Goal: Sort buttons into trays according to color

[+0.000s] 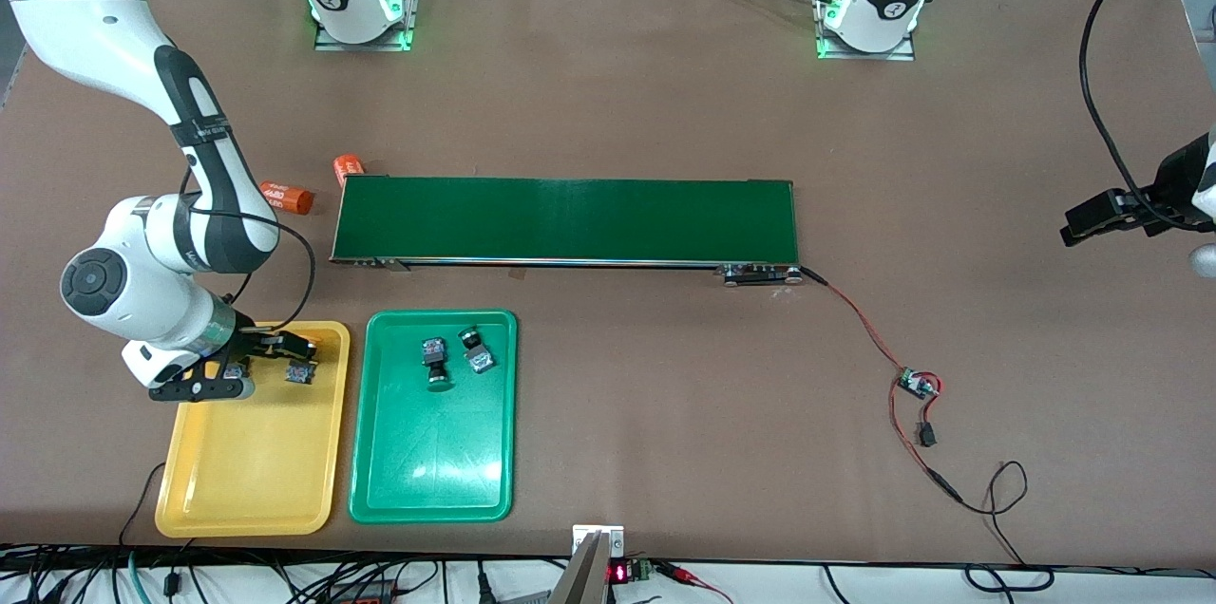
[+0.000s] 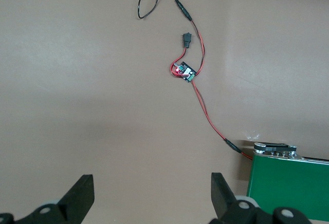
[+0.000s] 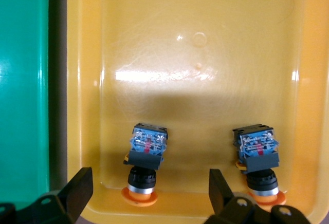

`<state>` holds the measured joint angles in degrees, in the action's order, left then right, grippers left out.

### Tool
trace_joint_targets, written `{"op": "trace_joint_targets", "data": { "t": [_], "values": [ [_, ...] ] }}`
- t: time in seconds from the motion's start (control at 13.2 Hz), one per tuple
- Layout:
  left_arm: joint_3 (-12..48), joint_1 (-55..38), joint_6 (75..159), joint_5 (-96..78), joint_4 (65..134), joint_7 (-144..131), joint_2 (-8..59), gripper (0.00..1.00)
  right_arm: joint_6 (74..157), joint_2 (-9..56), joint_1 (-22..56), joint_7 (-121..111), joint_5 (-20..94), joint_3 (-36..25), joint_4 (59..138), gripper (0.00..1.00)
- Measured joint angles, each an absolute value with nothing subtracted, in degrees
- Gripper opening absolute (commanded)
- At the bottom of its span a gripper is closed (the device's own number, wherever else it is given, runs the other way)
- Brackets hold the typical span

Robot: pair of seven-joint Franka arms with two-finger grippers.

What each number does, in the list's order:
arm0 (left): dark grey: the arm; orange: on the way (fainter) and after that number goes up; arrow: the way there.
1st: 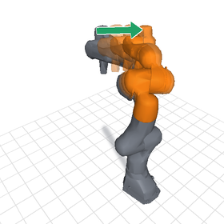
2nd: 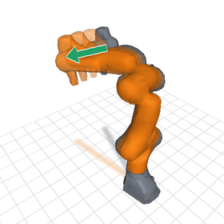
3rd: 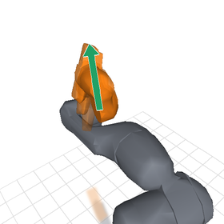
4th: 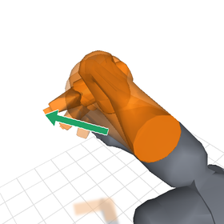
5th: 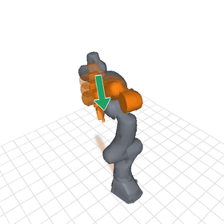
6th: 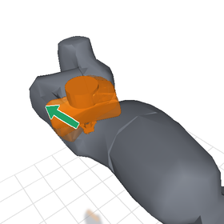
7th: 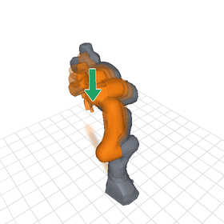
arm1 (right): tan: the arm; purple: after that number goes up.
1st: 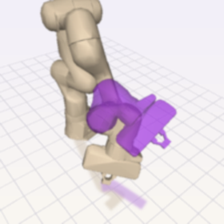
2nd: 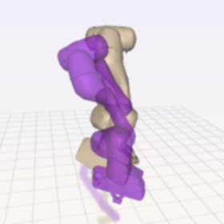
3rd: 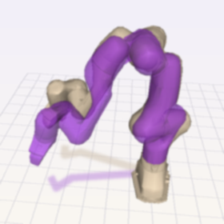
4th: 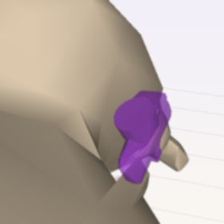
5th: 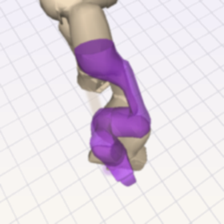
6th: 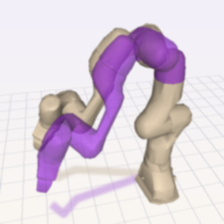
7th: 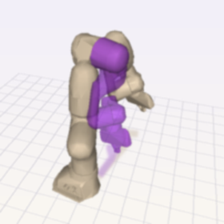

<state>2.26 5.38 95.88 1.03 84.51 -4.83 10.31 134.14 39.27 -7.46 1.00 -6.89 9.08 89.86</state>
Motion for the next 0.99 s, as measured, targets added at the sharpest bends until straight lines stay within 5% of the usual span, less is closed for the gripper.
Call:
{"op": "trace_joint_targets", "data": {
  "t": [0.3,0.99],
  "values": [
    [2.29,5.37,95.89,1.03,84.51,-4.82,10.32,1.00,128.96,33.94,-7.00,1.00,-6.89,9.28,90.32,1.00],
    [3.72,4.76,93.14,1.03,84.47,-4.00,8.93,1.00,94.71,7.00,-6.77,1.01,-6.88,9.35,90.96,1.00]
  ]
}}
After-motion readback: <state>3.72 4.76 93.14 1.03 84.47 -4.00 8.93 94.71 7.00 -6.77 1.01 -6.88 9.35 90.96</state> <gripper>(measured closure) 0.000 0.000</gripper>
